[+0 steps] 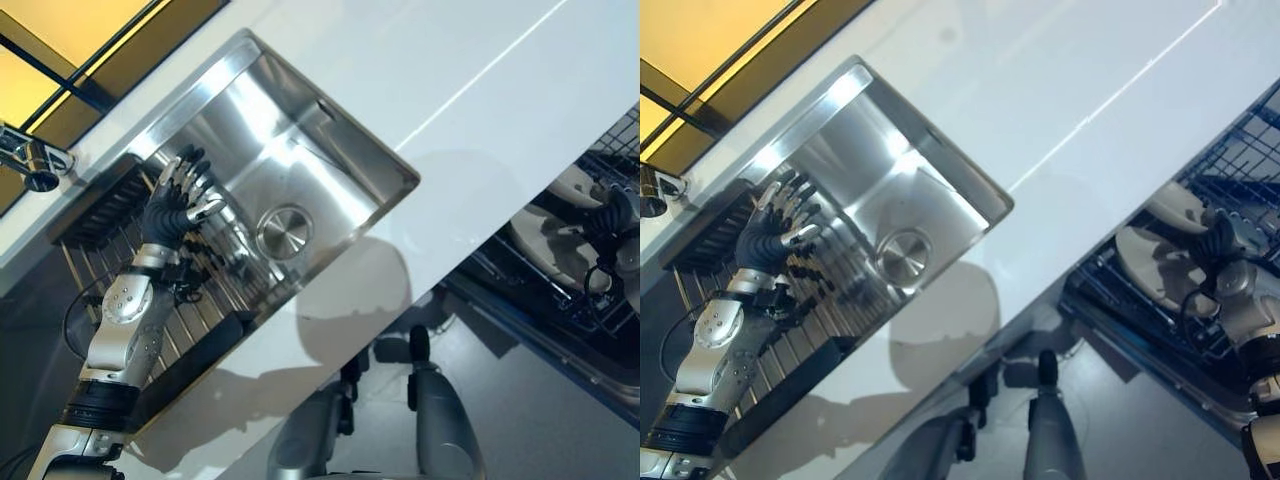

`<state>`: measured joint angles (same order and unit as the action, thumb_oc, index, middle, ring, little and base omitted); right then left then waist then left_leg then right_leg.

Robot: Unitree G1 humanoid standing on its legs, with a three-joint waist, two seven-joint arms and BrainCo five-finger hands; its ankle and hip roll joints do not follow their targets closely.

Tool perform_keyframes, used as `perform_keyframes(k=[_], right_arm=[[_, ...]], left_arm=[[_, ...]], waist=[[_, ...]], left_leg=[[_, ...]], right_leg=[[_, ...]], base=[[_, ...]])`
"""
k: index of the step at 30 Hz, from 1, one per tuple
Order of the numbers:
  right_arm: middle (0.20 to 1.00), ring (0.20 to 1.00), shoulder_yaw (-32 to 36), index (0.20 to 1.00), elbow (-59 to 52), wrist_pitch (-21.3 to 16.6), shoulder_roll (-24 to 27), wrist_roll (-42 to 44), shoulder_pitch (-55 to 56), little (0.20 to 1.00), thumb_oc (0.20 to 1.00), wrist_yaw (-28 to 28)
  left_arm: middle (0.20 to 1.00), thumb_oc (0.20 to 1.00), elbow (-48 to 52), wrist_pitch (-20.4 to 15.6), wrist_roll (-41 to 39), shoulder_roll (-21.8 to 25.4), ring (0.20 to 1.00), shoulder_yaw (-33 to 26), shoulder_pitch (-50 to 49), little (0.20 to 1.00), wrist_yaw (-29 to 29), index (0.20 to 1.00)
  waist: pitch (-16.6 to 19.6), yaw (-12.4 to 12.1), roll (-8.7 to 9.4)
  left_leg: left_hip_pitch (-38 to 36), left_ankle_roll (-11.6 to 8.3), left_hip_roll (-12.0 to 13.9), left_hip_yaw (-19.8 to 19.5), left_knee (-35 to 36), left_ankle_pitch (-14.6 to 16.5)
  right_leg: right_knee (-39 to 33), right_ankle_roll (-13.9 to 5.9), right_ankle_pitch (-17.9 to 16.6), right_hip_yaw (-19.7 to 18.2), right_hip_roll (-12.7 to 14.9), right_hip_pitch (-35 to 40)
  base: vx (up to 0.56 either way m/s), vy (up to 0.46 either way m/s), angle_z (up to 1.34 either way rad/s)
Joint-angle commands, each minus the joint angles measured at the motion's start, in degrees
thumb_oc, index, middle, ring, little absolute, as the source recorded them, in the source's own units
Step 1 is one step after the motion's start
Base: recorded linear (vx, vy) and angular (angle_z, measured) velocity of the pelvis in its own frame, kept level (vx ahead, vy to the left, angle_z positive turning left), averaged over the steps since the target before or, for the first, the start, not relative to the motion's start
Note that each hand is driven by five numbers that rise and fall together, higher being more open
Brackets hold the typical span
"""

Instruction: Pick up plates and place into dishwasher.

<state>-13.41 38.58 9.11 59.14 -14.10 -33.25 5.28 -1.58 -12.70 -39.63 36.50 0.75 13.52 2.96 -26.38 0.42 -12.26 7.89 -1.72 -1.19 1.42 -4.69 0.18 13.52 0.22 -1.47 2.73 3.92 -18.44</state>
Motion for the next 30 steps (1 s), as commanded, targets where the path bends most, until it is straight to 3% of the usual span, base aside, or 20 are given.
perform_keyframes(k=[1,14,25,30], right_arm=[[1.000,1.000,2.81,1.000,-0.87,-1.30,-1.66,0.58,3.61,1.000,1.000,2.27],[1.000,1.000,11.81,1.000,-9.08,-2.23,-7.14,0.06,16.56,1.000,1.000,2.29],[1.000,1.000,20.61,1.000,-21.98,-2.61,-13.87,-0.80,26.22,1.000,1.000,2.92],[1.000,1.000,23.59,1.000,-27.79,-4.18,-17.68,3.64,28.62,1.000,1.000,5.54]], left_arm=[[1.000,1.000,0.22,-1.16,-2.20,1.70,1.000,-3.29,-2.82,1.000,0.83,1.000],[1.000,1.000,-0.34,1.85,-0.57,-0.18,1.000,-6.68,-7.50,1.000,4.68,1.000],[1.000,1.000,-0.71,3.19,1.23,-3.19,1.000,-10.94,-12.38,1.000,8.50,1.000],[1.000,1.000,-0.71,4.19,1.65,-4.19,1.000,-12.66,-13.68,1.000,9.46,1.000]], waist=[[5.98,-0.69,4.14],[12.64,-0.56,8.46],[17.46,-0.11,9.45],[19.02,0.18,9.75]], left_leg=[[3.27,1.52,-2.15,0.81,-1.67,1.39],[-3.71,2.26,-1.73,0.50,0.88,3.88],[-7.91,2.70,-1.33,0.00,2.72,4.96],[-9.57,2.83,-1.22,-0.09,3.44,5.46]], right_leg=[[-1.04,-2.98,6.21,1.91,1.63,4.81],[-6.82,-4.72,5.01,0.58,1.09,13.23],[-8.24,-5.52,5.37,-0.32,0.64,16.84],[-8.75,-5.80,5.60,-0.44,0.56,18.19]], base=[[0.05,0.034,0.02],[0.09,0.011,0.00],[0.07,0.023,0.01],[0.04,0.013,0.00]])
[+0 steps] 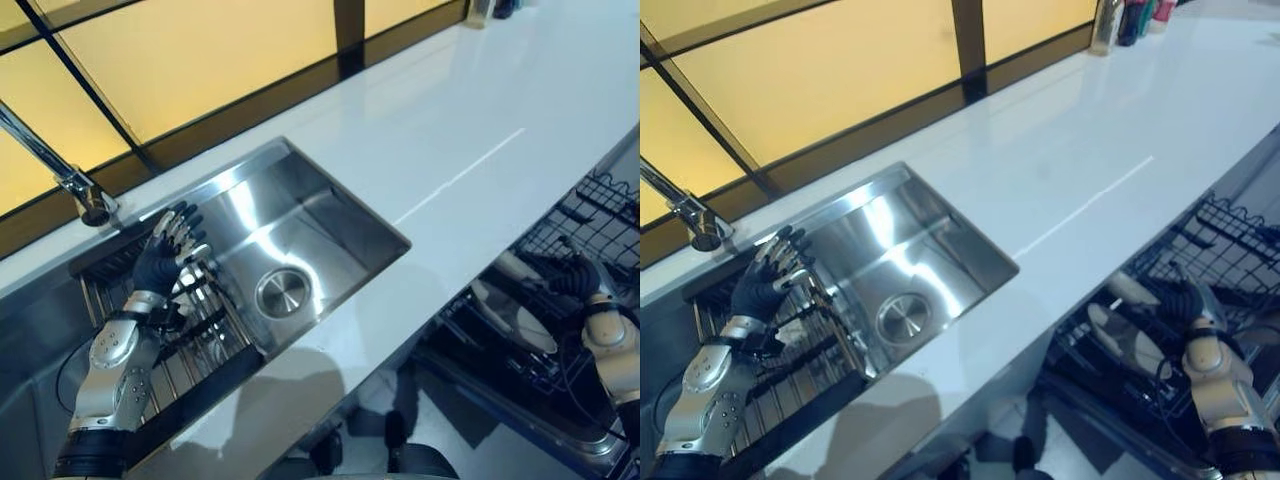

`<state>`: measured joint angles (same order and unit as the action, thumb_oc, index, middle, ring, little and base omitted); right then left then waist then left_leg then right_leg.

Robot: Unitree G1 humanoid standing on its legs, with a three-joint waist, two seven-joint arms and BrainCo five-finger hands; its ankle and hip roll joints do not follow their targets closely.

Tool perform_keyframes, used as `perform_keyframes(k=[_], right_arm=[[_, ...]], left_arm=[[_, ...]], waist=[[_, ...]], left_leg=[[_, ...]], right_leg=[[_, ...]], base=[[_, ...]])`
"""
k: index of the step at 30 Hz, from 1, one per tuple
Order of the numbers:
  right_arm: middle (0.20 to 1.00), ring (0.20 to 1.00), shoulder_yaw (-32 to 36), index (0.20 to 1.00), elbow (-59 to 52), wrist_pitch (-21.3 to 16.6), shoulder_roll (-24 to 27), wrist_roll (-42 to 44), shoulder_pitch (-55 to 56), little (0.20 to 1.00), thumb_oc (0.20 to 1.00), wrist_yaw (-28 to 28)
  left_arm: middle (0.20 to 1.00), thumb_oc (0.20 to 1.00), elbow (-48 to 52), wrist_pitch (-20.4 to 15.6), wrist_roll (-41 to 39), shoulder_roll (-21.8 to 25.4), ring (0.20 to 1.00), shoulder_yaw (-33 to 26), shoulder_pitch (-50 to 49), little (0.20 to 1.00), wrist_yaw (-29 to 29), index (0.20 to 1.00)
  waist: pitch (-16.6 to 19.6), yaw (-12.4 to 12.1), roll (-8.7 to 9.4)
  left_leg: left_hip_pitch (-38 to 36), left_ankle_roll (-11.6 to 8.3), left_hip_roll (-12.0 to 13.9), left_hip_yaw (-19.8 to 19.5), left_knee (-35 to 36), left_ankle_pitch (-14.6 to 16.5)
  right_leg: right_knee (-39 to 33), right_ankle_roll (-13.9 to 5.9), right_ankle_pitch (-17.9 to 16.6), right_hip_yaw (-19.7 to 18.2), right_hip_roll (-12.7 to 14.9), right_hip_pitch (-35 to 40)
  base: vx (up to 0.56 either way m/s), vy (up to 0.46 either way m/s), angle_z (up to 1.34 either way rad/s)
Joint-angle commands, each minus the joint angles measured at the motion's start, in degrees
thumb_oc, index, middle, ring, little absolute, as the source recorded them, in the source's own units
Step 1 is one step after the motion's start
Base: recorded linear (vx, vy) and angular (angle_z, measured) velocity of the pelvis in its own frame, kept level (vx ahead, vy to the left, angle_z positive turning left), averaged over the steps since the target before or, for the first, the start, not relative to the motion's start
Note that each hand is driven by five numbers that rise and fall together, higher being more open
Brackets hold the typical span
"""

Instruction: Pick up plates and place into dishwasher.

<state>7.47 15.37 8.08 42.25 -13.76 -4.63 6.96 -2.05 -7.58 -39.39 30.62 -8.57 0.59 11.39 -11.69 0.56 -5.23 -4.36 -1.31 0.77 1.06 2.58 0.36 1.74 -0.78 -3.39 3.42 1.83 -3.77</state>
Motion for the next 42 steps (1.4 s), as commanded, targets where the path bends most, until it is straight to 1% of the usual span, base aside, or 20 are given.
perform_keyframes(k=[1,2,3,7,10,13,18,23,25,27,28,31,37,42], right_arm=[[1.000,1.000,3.32,1.000,-5.64,-3.42,-1.88,4.10,0.52,1.000,1.000,4.64],[1.000,1.000,3.94,1.000,-6.57,-4.23,-3.16,5.16,1.09,1.000,1.000,5.72],[1.000,1.000,4.46,1.000,-7.53,-4.47,-4.27,5.72,1.66,1.000,1.000,6.02],[1.000,1.000,5.40,1.000,-10.14,-5.54,-8.58,9.51,3.66,1.000,1.000,10.56],[1.000,1.000,5.74,1.000,-10.83,-6.01,-10.39,12.36,4.58,1.000,1.000,13.29],[1.000,1.000,6.76,1.000,-10.96,-7.68,-12.83,14.80,5.46,1.000,1.000,16.94],[1.000,1.000,7.82,1.000,-12.31,-8.76,-16.28,15.96,8.04,1.000,1.000,21.91],[1.000,1.000,7.74,1.000,-11.68,-8.28,-17.48,17.90,9.68,1.000,1.000,26.74],[1.000,1.000,7.68,1.000,-10.90,-8.96,-18.05,18.98,9.95,1.000,1.000,29.83],[1.000,1.000,7.78,1.000,-10.31,-9.07,-18.33,19.61,9.92,1.000,1.000,31.64],[1.000,1.000,7.75,1.000,-9.87,-8.96,-18.48,19.59,9.85,1.000,1.000,32.87],[1.000,1.000,7.56,1.000,-9.12,-8.20,-18.53,19.13,9.59,1.000,1.000,35.65],[1.000,1.000,7.19,1.000,-7.70,-6.92,-17.98,18.86,10.06,1.000,1.000,36.92],[1.000,1.000,7.12,1.000,-5.09,-7.16,-15.78,21.06,8.94,1.000,1.000,39.85]], left_arm=[[1.000,1.000,-0.36,-0.83,1.66,1.27,1.000,-3.64,-1.08,1.000,1.23,1.000],[1.000,1.000,-0.58,-0.81,2.03,0.71,1.000,-3.95,-1.41,1.000,1.53,1.000],[1.000,1.000,-0.73,-0.78,2.28,0.28,1.000,-4.32,-1.79,1.000,1.84,1.000],[1.000,1.000,-1.05,-1.04,3.31,-1.56,1.000,-5.08,-3.57,1.000,2.55,1.000],[1.000,1.000,-1.17,-1.58,3.64,-2.60,1.000,-5.38,-4.69,1.000,3.05,1.000],[1.000,1.000,-1.31,-2.17,3.44,-3.21,1.000,-5.70,-5.75,1.000,2.86,1.000],[1.000,1.000,-0.53,-2.44,2.86,-3.93,1.000,-6.90,-7.94,1.000,3.36,1.000],[1.000,1.000,-0.54,-3.32,3.08,-5.41,1.000,-6.14,-9.52,1.000,3.30,1.000],[1.000,1.000,-0.74,-3.78,3.00,-6.02,1.000,-5.53,-9.86,1.000,3.16,1.000],[1.000,1.000,-1.10,-4.31,2.84,-6.57,1.000,-4.91,-10.07,1.000,3.01,1.000],[1.000,1.000,-0.96,-4.28,2.70,-6.89,1.000,-4.47,-10.22,1.000,2.70,1.000],[1.000,1.000,-0.56,-3.80,2.24,-7.26,1.000,-3.58,-10.50,1.000,2.05,1.000],[1.000,1.000,0.64,-2.65,2.53,-8.32,1.000,-2.43,-11.48,1.000,1.26,1.000],[1.000,1.000,0.01,-3.45,1.88,-9.01,1.000,-0.02,-11.19,1.000,0.23,1.000]], waist=[[4.60,0.11,2.74],[4.86,0.20,2.73],[5.04,0.30,2.71],[5.03,0.80,2.15],[4.62,1.18,1.45],[4.49,1.49,0.78],[4.93,1.95,-0.12],[5.02,2.59,-1.77],[4.92,2.83,-2.90],[4.86,3.03,-3.89],[4.78,3.19,-4.61],[4.61,3.40,-5.97],[4.01,3.49,-7.68],[2.36,3.89,-10.03]], left_leg=[[2.41,2.48,-3.20,0.27,-3.79,5.43],[2.20,2.52,-3.24,0.26,-3.87,5.60],[2.01,2.56,-3.25,0.30,-3.94,5.74],[1.55,2.89,-3.38,0.57,-4.96,6.49],[1.34,3.08,-3.45,1.04,-6.08,7.13],[1.10,3.15,-3.55,1.35,-6.62,7.51],[0.66,3.25,-3.72,1.66,-6.60,7.71],[0.45,3.52,-4.37,1.86,-7.19,7.80],[0.37,3.55,-4.74,1.86,-7.40,7.73],[0.40,3.57,-5.07,1.84,-7.66,7.71],[0.33,3.59,-5.35,1.83,-7.82,7.71],[0.26,3.60,-5.88,1.81,-8.22,7.72],[0.77,3.84,-6.72,1.85,-9.26,7.73],[2.47,3.91,-7.78,2.12,-10.86,7.43]], right_leg=[[3.02,-4.86,7.57,-1.21,2.62,3.71],[3.07,-4.93,7.64,-1.30,2.62,3.86],[3.20,-4.99,7.72,-1.42,2.62,3.92],[3.90,-4.97,8.06,-1.89,2.74,4.07],[4.16,-4.83,8.13,-2.00,3.02,4.23],[4.31,-4.76,8.22,-2.24,3.19,4.43],[4.97,-4.93,8.70,-2.41,3.65,4.35],[6.44,-4.87,9.14,-2.78,4.27,3.71],[6.82,-4.84,9.22,-3.01,4.61,3.57],[7.24,-4.84,9.29,-3.22,4.93,3.34],[7.52,-4.83,9.37,-3.40,5.13,3.24],[7.97,-4.89,9.44,-3.75,5.64,3.15],[9.55,-5.00,9.79,-3.74,6.82,2.21],[11.81,-4.90,10.01,-3.99,7.88,-0.07]], base=[[0.06,0.013,0.00],[0.06,0.012,0.00],[0.06,0.015,-0.01],[0.05,0.028,-0.04],[0.04,0.052,-0.05],[0.02,0.048,-0.05],[0.01,0.040,-0.03],[0.03,0.073,-0.07],[0.04,0.102,-0.08],[0.04,0.111,-0.02],[0.05,0.116,-0.07],[0.05,0.098,-0.05],[0.05,0.068,-0.01],[0.01,0.092,0.01]])
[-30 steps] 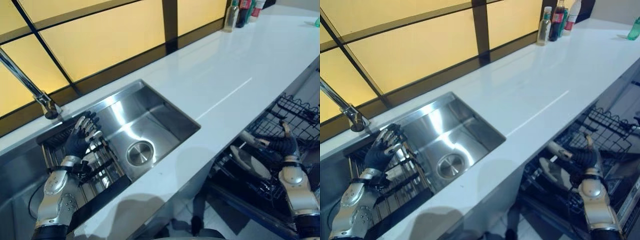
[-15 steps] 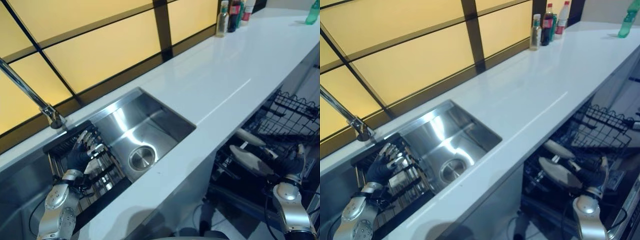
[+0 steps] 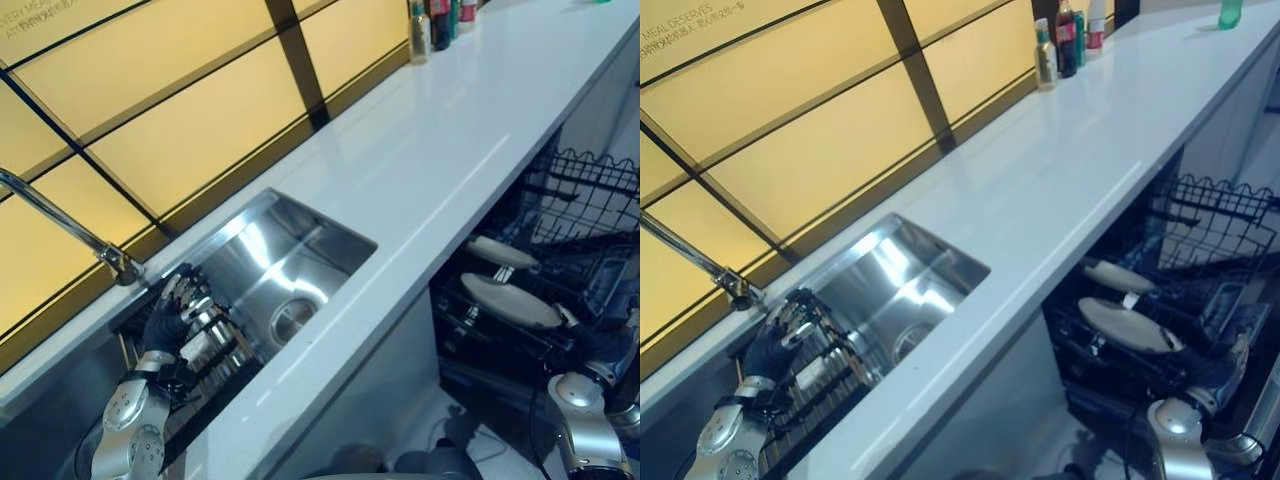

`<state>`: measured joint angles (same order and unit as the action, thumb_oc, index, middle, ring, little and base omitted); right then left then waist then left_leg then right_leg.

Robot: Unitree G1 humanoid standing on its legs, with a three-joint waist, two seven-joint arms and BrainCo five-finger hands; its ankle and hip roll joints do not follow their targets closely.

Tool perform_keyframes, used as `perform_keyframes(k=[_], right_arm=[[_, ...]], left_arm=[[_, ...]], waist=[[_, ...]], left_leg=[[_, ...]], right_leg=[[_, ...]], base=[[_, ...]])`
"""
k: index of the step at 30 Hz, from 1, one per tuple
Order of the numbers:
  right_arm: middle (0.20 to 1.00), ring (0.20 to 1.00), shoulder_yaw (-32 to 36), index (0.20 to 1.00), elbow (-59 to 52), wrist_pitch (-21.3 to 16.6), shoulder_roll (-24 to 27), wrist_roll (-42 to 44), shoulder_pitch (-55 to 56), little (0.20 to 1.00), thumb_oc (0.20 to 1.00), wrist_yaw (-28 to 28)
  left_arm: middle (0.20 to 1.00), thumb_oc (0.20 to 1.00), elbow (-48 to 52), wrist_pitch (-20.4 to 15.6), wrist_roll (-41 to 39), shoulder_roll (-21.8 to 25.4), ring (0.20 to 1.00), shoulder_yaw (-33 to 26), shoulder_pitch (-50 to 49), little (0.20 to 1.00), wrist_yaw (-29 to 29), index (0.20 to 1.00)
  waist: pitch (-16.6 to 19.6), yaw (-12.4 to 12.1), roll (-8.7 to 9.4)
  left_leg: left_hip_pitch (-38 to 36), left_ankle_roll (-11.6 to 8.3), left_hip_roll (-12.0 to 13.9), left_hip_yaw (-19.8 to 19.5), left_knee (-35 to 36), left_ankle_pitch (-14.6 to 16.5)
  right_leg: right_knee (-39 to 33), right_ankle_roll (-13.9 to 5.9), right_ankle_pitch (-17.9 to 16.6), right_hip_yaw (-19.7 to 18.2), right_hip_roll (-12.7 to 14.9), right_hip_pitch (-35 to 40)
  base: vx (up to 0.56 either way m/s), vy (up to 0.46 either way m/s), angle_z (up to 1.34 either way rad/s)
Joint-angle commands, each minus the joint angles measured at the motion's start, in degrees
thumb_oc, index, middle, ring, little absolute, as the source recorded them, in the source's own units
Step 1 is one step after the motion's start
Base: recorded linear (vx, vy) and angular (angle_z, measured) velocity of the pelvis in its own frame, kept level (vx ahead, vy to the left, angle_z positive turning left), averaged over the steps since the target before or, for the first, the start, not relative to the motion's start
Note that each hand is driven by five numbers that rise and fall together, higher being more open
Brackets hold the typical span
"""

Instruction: Pick up plates and place into dishwasher.

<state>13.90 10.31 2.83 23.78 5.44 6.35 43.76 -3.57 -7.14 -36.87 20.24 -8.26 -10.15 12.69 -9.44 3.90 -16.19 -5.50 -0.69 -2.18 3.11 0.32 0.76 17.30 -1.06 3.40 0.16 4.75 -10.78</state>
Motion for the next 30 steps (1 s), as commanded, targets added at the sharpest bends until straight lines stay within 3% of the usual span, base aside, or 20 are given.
perform_keyframes(k=[1,13,21,30], right_arm=[[1.000,1.000,0.73,1.000,0.36,-1.79,3.02,2.38,-2.34,1.000,1.000,3.39],[1.000,1.000,-1.31,1.000,7.14,-1.08,7.71,10.14,-9.73,1.000,1.000,1.30],[1.000,1.000,-1.95,1.000,15.60,-2.14,10.25,22.49,-16.80,1.000,1.000,-2.59],[1.000,1.000,-8.84,1.000,16.09,1.50,13.44,22.73,-27.48,1.000,1.000,-8.87]], left_arm=[[1.000,1.000,1.52,-3.99,-0.74,1.21,1.000,0.23,-0.40,1.000,-1.40,1.000],[1.000,1.000,3.48,-5.10,-1.66,0.49,1.000,6.58,1.98,1.000,-5.12,1.000],[1.000,1.000,4.55,-6.02,-2.98,1.54,1.000,9.68,4.14,1.000,-7.08,1.000],[1.000,1.000,7.03,-5.17,-3.09,2.16,1.000,12.81,5.61,1.000,-9.88,1.000]], waist=[[-0.23,0.65,0.41],[-4.87,0.33,-5.47],[-7.77,-0.43,-7.94],[-8.94,-1.94,-9.22]], left_leg=[[3.99,3.26,-5.07,0.18,-8.87,6.99],[10.10,3.27,-7.48,0.98,-11.92,5.83],[13.63,3.08,-8.12,1.30,-12.77,5.01],[15.79,3.10,-8.75,0.73,-13.78,4.73]], right_leg=[[-3.42,-4.66,3.24,-0.85,5.17,6.52],[2.14,-3.87,3.26,-2.06,7.32,-1.36],[4.10,-3.10,2.94,-2.43,7.68,-5.95],[5.54,-2.56,3.02,-2.59,8.30,-8.65]], base=[[0.01,0.072,-0.01],[-0.03,0.069,-0.08],[-0.07,0.012,-0.01],[0.00,0.002,-0.06]])
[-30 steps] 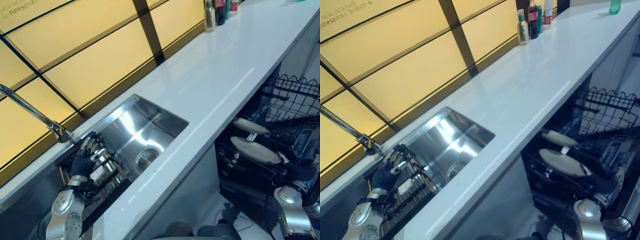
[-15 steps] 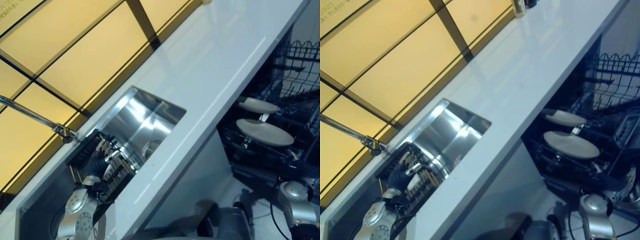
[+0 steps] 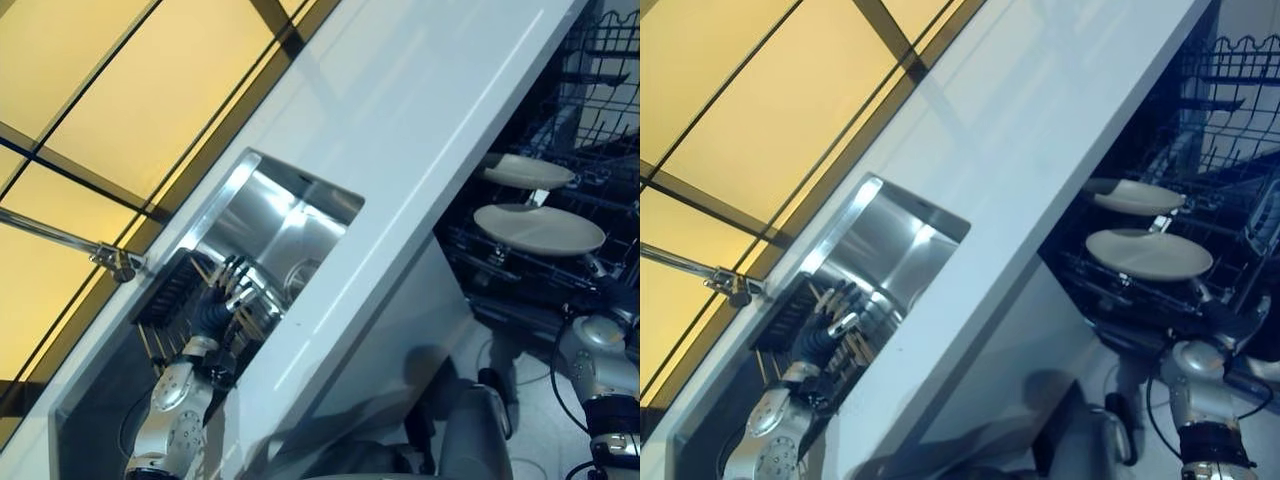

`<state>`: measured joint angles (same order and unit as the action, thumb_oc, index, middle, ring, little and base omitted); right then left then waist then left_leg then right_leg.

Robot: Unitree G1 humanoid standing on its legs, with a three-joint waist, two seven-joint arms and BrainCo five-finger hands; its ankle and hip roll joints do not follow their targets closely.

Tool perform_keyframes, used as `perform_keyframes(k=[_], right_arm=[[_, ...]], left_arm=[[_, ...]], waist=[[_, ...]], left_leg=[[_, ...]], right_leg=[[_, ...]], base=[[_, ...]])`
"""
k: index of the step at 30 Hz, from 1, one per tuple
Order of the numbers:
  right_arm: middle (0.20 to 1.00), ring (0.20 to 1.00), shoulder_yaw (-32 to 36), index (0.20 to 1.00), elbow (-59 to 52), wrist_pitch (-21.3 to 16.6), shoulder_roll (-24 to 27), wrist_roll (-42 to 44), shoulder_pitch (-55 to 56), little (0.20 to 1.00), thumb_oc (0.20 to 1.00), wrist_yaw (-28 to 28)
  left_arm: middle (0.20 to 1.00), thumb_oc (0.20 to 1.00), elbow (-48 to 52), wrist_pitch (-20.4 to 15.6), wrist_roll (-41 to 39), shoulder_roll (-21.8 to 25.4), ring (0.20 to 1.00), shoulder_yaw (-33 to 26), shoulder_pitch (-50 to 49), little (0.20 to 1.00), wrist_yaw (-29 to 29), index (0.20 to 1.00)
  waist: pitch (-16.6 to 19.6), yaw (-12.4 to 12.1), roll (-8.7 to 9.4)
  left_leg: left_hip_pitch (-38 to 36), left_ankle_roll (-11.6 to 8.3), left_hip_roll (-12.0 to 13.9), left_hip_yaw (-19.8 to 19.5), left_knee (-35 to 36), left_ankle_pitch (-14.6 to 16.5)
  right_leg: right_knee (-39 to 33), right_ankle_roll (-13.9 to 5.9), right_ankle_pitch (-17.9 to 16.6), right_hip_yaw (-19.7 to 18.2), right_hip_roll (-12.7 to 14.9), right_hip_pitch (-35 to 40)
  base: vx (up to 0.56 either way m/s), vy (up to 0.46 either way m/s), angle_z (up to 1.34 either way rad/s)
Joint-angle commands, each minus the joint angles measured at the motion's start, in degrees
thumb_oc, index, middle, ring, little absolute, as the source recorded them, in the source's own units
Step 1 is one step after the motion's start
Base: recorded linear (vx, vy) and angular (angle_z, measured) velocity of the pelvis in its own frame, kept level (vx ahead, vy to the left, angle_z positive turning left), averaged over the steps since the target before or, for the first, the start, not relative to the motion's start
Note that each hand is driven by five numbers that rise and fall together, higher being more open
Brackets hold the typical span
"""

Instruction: Pick up plates and place into dishwasher.

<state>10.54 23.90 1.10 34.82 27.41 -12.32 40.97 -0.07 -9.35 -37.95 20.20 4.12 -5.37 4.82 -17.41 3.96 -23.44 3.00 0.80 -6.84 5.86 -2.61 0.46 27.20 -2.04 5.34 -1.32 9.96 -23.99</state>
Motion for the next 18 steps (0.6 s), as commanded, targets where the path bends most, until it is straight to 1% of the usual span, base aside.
perform_keyframes(k=[1,3,6,9,13,18], right_arm=[[1.000,1.000,-6.36,1.000,2.24,3.55,2.52,0.35,-9.80,1.000,1.000,-7.41],[1.000,1.000,-8.21,1.000,1.34,3.85,2.34,-0.99,-11.39,1.000,1.000,-11.92],[1.000,1.000,-11.07,1.000,0.21,3.27,1.68,-2.77,-12.28,1.000,1.000,-18.34],[1.000,1.000,-13.62,1.000,-1.77,2.94,1.42,-3.41,-12.22,1.000,1.000,-25.08],[1.000,1.000,-17.57,1.000,-5.82,3.10,1.46,-3.86,-12.73,1.000,1.000,-35.86],[1.000,1.000,-21.57,1.000,-10.88,2.53,1.32,-3.37,-13.74,1.000,1.000,-44.82]], left_arm=[[1.000,1.000,3.33,-3.10,-2.23,2.30,1.000,0.58,1.04,1.000,-2.20,1.000],[1.000,1.000,2.82,-3.61,-2.67,2.45,1.000,0.69,1.28,1.000,-2.43,1.000],[1.000,1.000,2.50,-3.95,-3.13,2.74,1.000,0.68,1.50,1.000,-2.50,1.000],[1.000,1.000,2.20,-3.94,-3.70,3.11,1.000,0.20,1.90,1.000,-2.29,1.000],[1.000,1.000,2.00,-3.78,-4.24,3.89,1.000,-0.29,2.75,1.000,-2.25,1.000],[1.000,1.000,1.65,-4.03,-4.67,4.52,1.000,-1.24,3.27,1.000,-1.40,1.000]], waist=[[-1.03,-2.07,-2.02],[-1.30,-2.15,-2.09],[-1.60,-2.39,-1.82],[-1.91,-2.53,-1.33],[-2.61,-2.74,-0.46],[-3.31,-3.15,0.48]], left_leg=[[7.58,1.61,-4.11,-2.04,-10.89,5.04],[8.19,1.58,-4.07,-1.95,-10.85,4.94],[8.83,1.52,-3.97,-1.88,-10.99,4.84],[9.37,1.50,-3.87,-1.87,-11.06,4.61],[10.33,1.45,-3.72,-1.97,-11.45,4.30],[10.80,1.38,-3.50,-2.33,-11.36,3.97]], right_leg=[[-4.28,-1.58,1.14,-1.14,3.08,4.21],[-4.16,-1.60,1.18,-1.31,2.93,3.40],[-3.96,-1.57,1.19,-1.24,2.94,2.61],[-3.87,-1.47,1.04,-0.98,3.00,1.98],[-3.50,-1.41,0.95,-0.59,3.13,1.04],[-3.66,-1.49,0.83,-0.10,3.29,0.77]], base=[[-0.03,0.010,-0.28],[-0.02,0.011,-0.29],[-0.01,0.003,-0.18],[-0.01,-0.001,-0.06],[-0.04,-0.017,-0.01],[-0.03,-0.018,0.05]])
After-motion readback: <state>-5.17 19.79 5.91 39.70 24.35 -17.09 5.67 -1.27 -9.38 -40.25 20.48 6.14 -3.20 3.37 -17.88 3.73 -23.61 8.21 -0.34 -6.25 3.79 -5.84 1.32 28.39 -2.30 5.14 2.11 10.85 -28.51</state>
